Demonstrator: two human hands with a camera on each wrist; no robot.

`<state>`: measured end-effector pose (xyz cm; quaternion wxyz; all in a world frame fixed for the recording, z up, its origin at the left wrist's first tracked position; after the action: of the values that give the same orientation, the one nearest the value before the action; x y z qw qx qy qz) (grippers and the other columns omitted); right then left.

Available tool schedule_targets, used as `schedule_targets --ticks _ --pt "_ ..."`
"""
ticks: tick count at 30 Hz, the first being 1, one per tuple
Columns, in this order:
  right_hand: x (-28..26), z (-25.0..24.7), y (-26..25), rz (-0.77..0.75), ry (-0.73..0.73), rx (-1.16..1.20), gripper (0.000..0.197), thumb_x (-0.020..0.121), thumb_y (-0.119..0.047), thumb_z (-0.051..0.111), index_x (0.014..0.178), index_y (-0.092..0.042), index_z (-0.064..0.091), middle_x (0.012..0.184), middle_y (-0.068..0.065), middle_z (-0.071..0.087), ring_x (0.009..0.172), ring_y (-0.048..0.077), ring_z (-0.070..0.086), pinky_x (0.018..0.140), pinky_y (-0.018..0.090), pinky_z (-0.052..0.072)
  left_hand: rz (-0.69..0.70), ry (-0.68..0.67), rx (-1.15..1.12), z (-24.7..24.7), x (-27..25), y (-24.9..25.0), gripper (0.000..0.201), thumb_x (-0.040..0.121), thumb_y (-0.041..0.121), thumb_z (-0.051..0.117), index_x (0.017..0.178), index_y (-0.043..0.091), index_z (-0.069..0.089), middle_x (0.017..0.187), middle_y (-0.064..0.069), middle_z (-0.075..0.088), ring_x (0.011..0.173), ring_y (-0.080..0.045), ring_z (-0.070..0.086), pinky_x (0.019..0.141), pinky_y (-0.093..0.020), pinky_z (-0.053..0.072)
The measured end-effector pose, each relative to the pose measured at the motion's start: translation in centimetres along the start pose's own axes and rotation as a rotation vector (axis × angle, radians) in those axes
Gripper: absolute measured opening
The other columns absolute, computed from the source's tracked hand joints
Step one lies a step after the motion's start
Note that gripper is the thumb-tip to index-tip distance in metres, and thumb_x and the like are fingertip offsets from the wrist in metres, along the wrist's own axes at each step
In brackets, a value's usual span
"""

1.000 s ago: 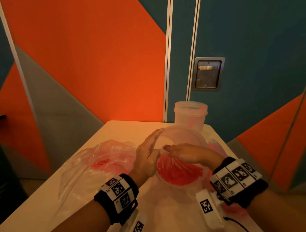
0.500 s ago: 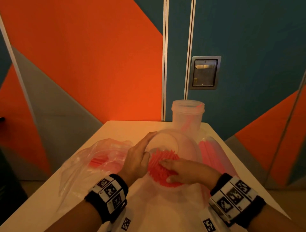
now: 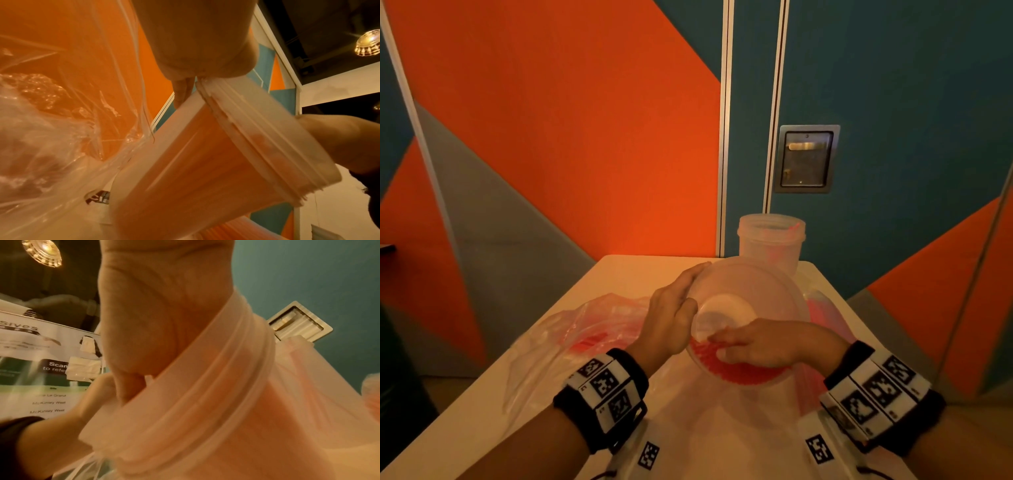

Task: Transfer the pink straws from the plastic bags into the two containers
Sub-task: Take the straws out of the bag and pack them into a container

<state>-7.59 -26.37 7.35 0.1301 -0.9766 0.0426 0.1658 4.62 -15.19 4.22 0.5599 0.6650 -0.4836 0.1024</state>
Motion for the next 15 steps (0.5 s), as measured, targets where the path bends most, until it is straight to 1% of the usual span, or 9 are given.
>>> schedule_targets --ticks 2,4,6,7,8,10,12,13,15 --pt "-0.8 -1.3 -0.1 -0.058 0.189 0.009 0.05 0.096 -0.048 0.035 0.143 -0.03 0.035 0.149 -0.001 0.036 0.134 0.019 0.035 0.107 0.025 0.025 -0.09 0.043 -0.052 -0.1 0.8 0.1 0.047 0.078 0.019 0.043 0.118 0.037 0.06 0.108 0.002 0.068 0.092 -0.013 0.06 0.081 -0.032 0.049" --pt "-1.9 -2.9 0.0 -0.108 0.325 0.001 0.051 0.092 -0.052 0.042 0.135 -0.027 0.047 0.14 -0.004 0.049 0.126 0.015 0.045 0.104 0.026 0.032 -0.214 0.096 -0.121 0.0 2.0 0.0 0.03 0.082 0.03 0.048 0.1 0.047 0.065 0.096 -0.008 0.069 0.085 -0.021 0.061 0.078 -0.039 0.049" --pt "-2.8 -4.0 0.2 -0.139 0.324 -0.011 0.05 0.083 -0.055 0.055 0.124 -0.027 0.057 0.125 -0.008 0.06 0.112 0.011 0.054 0.098 0.029 0.043 -0.334 0.145 -0.11 -0.2 3.3 -0.2 0.019 0.086 0.037 0.051 0.088 0.034 0.069 0.078 -0.01 0.066 0.078 -0.029 0.059 0.077 -0.047 0.048" --pt "-3.1 -4.3 0.3 -0.146 0.299 -0.037 0.051 0.078 -0.055 0.062 0.12 -0.027 0.06 0.118 -0.009 0.062 0.105 0.01 0.056 0.094 0.031 0.046 -0.388 0.159 -0.091 -0.3 3.9 -0.4 0.021 0.088 0.035 0.052 0.08 0.024 0.068 0.067 -0.006 0.06 0.072 -0.03 0.055 0.075 -0.049 0.048" --pt "-3.1 -4.5 0.4 -0.147 0.288 -0.09 0.052 0.073 -0.054 0.069 0.117 -0.027 0.061 0.114 -0.01 0.063 0.101 0.01 0.057 0.09 0.031 0.047 -0.443 0.16 -0.094 -0.4 4.4 -0.6 0.022 0.087 0.028 0.052 0.072 0.018 0.065 0.061 -0.001 0.054 0.069 -0.028 0.051 0.071 -0.05 0.046" --pt "-2.3 -4.6 0.8 -0.117 0.35 -0.214 0.048 0.073 -0.046 0.072 0.116 -0.029 0.061 0.114 -0.011 0.062 0.103 0.011 0.056 0.091 0.032 0.045 -0.546 0.152 -0.127 -0.3 5.3 -1.0 0.024 0.082 0.013 0.05 0.06 0.018 0.058 0.061 0.0 0.05 0.07 -0.026 0.047 0.063 -0.043 0.04" --pt "-1.0 -4.5 1.4 -0.069 0.494 -0.283 0.037 0.081 -0.035 0.066 0.117 -0.029 0.06 0.12 -0.009 0.06 0.112 0.015 0.052 0.098 0.035 0.04 -0.621 0.145 -0.144 -0.1 6.1 -1.3 0.019 0.078 0.012 0.047 0.069 0.018 0.062 0.075 -0.005 0.058 0.075 -0.029 0.053 0.063 -0.041 0.045" --pt "-0.4 -4.5 1.8 -0.046 0.546 -0.286 0.035 0.084 -0.03 0.063 0.119 -0.029 0.059 0.122 -0.007 0.059 0.116 0.016 0.051 0.101 0.037 0.038 -0.66 0.139 -0.144 0.1 6.3 -1.4 0.018 0.081 0.016 0.047 0.082 0.018 0.065 0.087 -0.007 0.061 0.082 -0.03 0.057 0.067 -0.043 0.05" --pt "0.5 -4.4 2.5 -0.034 0.597 -0.218 0.036 0.087 -0.024 0.06 0.123 -0.024 0.057 0.125 -0.003 0.06 0.119 0.018 0.051 0.102 0.037 0.038 -0.732 0.114 -0.15 0.4 6.4 -1.7 0.023 0.09 0.03 0.045 0.103 0.019 0.06 0.106 -0.007 0.061 0.095 -0.032 0.058 0.079 -0.044 0.053"
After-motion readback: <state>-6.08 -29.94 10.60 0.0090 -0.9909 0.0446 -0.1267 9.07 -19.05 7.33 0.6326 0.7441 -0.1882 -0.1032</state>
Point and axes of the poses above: each hand's wrist, its own x-axis towards the middle knuckle, its own z-axis out of the palm, y = z × x, the point moved 2 cm from there along x, towards the middle knuckle
